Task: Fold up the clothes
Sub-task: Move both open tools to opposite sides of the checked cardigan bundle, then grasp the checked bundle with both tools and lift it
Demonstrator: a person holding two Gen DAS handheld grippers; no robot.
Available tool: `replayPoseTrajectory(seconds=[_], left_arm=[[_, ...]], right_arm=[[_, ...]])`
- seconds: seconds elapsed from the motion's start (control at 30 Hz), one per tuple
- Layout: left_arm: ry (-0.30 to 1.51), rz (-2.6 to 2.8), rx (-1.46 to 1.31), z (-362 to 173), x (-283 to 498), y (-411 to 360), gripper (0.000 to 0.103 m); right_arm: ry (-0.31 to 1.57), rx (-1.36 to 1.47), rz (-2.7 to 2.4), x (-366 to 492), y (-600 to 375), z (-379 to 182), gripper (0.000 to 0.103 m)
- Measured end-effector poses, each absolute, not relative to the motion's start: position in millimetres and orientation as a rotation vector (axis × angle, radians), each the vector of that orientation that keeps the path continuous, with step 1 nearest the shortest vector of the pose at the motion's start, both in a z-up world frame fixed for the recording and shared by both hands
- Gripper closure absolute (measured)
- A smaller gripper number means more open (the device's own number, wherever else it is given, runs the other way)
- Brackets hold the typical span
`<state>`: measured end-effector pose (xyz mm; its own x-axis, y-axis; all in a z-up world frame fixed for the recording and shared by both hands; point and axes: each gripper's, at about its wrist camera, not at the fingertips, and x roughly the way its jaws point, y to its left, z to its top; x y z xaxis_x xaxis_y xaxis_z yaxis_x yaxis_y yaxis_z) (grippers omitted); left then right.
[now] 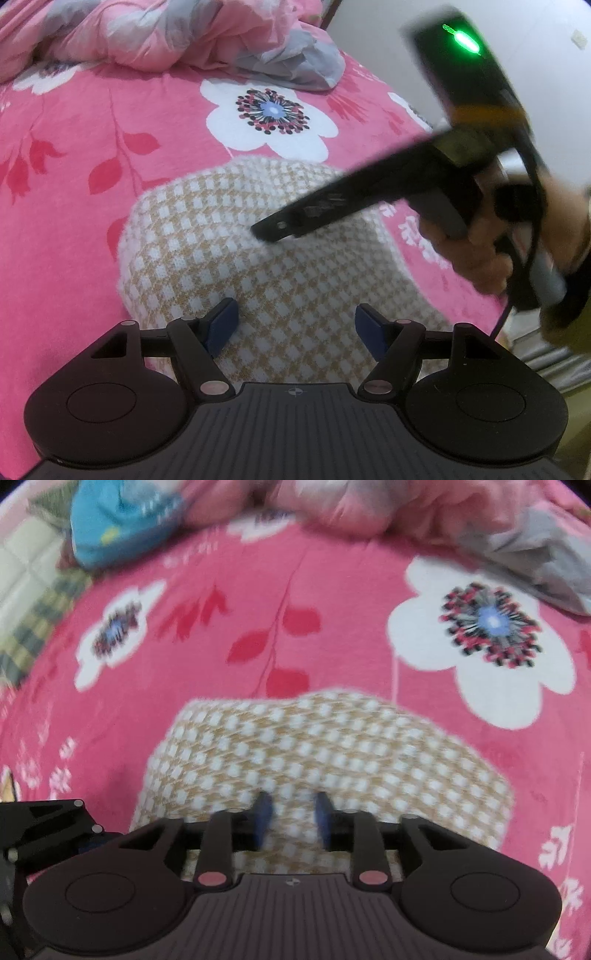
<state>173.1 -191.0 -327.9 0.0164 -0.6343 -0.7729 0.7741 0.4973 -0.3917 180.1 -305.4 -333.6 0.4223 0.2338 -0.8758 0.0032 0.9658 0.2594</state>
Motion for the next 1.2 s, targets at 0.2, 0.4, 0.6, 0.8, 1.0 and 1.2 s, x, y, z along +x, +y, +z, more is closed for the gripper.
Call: replayPoseTrajectory(seconds=[0.2, 0.4, 0.6, 0.8, 1.0, 1.2], left_arm=[[1.254, -0.984, -0.137, -326, 202, -139, 0.024], [1.463, -0.927, -0.290, -386, 219, -119, 0.021], [1.505, -0.967, -0.422, -419, 229, -118, 0.010], [1.522, -1.046, -0.453, -437, 237, -138, 0.004], [1.513, -1.029, -0.456, -437, 230, -147, 0.002], [1.496, -0.960, -0.444, -425, 223, -150, 0.006]], right_arm=[[0.969, 0.551, 0.010, 87, -392, -335, 0.020], [1.006, 0.959, 0.033, 37, -434, -390, 0.008], [0.971, 1.125, 0.110, 39, -442, -435, 0.001], [0.902, 1.194, 0.242, 83, -441, -452, 0.001], [0.980, 1.149, 0.291, 93, -430, -450, 0.012], [1.056, 1.100, 0.339, 103, -419, -447, 0.042]])
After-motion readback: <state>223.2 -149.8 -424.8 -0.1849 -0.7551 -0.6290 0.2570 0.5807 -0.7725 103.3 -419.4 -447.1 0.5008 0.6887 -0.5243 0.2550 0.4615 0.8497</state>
